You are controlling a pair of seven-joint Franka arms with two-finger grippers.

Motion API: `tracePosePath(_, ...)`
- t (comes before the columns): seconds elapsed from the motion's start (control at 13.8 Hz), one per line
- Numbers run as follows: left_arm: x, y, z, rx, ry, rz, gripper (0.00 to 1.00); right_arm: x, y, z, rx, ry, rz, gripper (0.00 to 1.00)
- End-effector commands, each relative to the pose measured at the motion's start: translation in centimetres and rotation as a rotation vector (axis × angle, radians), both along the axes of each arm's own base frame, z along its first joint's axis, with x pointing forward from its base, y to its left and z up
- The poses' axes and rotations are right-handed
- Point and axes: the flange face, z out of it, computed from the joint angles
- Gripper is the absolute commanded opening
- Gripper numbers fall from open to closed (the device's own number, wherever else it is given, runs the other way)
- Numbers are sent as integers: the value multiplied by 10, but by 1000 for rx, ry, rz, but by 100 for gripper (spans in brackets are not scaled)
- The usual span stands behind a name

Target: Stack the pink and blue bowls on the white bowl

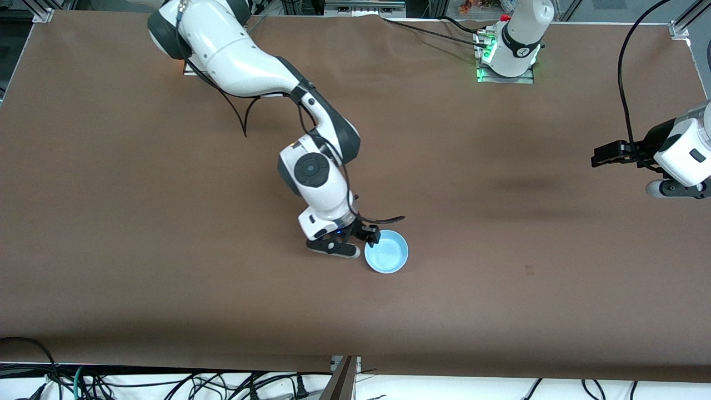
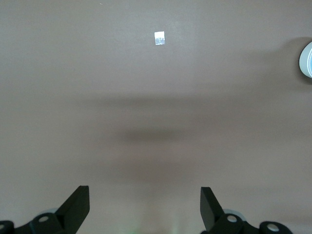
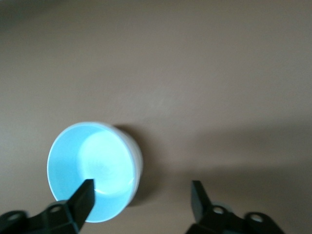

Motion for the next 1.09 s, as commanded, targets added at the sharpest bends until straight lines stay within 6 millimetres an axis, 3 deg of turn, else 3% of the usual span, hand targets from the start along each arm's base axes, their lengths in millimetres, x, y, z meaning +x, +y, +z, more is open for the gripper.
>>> tracePosePath(0.0, 3, 0, 5, -9, -9, -12, 100, 28, -81, 71, -68, 59, 20, 100)
tracePosePath(0.07, 3, -1, 4, -10, -7, -15, 100, 32, -113, 88, -95, 118, 38, 100)
tracePosePath(0.36, 10, 0, 9, 6, -25, -19, 100, 21, -206, 176, -146, 231, 53, 100)
tracePosePath(0.51, 11, 1, 10, 8, -26, -18, 100, 2, -259, 222, -170, 244, 211, 100)
tracePosePath(0.65, 11, 1, 10, 9, -28, -20, 100, -29, -320, 257, -181, 232, 290, 100)
tracePosePath(0.8, 10, 2, 12, 8, -30, -17, 100, -73, -355, 271, -186, 226, 280, 100)
tracePosePath(0.94, 10, 5, 13, 9, -33, -11, 100, -116, -382, 266, -181, 166, 274, 100)
tracePosePath(1.02, 11, 1, 12, 4, -31, -15, 100, -125, -386, 264, -181, 154, 276, 100)
